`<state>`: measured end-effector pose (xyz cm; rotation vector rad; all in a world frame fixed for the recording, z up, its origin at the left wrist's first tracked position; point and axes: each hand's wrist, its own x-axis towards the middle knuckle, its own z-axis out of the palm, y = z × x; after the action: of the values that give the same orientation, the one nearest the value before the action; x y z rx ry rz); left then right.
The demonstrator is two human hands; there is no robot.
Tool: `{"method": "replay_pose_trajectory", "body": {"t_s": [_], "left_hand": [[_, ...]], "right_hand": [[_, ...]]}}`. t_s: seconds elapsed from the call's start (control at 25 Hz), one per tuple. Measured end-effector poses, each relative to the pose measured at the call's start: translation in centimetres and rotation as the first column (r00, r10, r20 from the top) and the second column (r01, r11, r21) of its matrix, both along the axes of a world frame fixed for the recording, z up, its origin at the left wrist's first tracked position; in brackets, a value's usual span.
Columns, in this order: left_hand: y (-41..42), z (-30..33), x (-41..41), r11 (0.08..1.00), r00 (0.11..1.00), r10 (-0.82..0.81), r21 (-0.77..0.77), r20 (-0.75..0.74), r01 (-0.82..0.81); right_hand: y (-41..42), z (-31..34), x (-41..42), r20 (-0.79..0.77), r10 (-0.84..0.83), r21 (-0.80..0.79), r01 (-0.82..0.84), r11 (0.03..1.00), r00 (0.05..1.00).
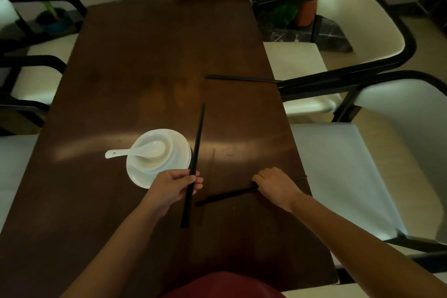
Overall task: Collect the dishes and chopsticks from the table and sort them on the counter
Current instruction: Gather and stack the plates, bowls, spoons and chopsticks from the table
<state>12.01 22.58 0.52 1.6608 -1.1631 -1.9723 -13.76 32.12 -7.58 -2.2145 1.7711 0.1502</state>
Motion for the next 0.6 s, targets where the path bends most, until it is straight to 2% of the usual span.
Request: {"method": "replay_pose_trajectory", "body": {"t_s": [0.2,0.36,0.44,0.6], "left_hand": [[0.6,-0.6,-0.4,1.000,0.999,-0.024,-0.009,0.042,0.024],[0.1,-0.3,-0.4,0.995,0.994,-0.055,-0.074,0.098,0.063],[-0.4,0.2,-0.8,0.986,0.985,-0.121,-0.103,0.125,0.134],[-0.3,1.6,-2.5,0.924,0.923,-0.375,-0.044,0.081,0.379]], "right_hand": [[0.3,0.5,0.1,-0.003,0.053,0.029,-0.053,0.998,0.999],[-2.2,5.5,-1.1,0.240,-0.099,0.326,0.016,0.945,0.966],[-4.0,9.1,-2.0,0.322,-0.128,0.421,-0.020,0.907,0.938],[-7.3,14.3,-1.8,0.372,-0.113,0.441,-0.069,0.895,0.921]]}}
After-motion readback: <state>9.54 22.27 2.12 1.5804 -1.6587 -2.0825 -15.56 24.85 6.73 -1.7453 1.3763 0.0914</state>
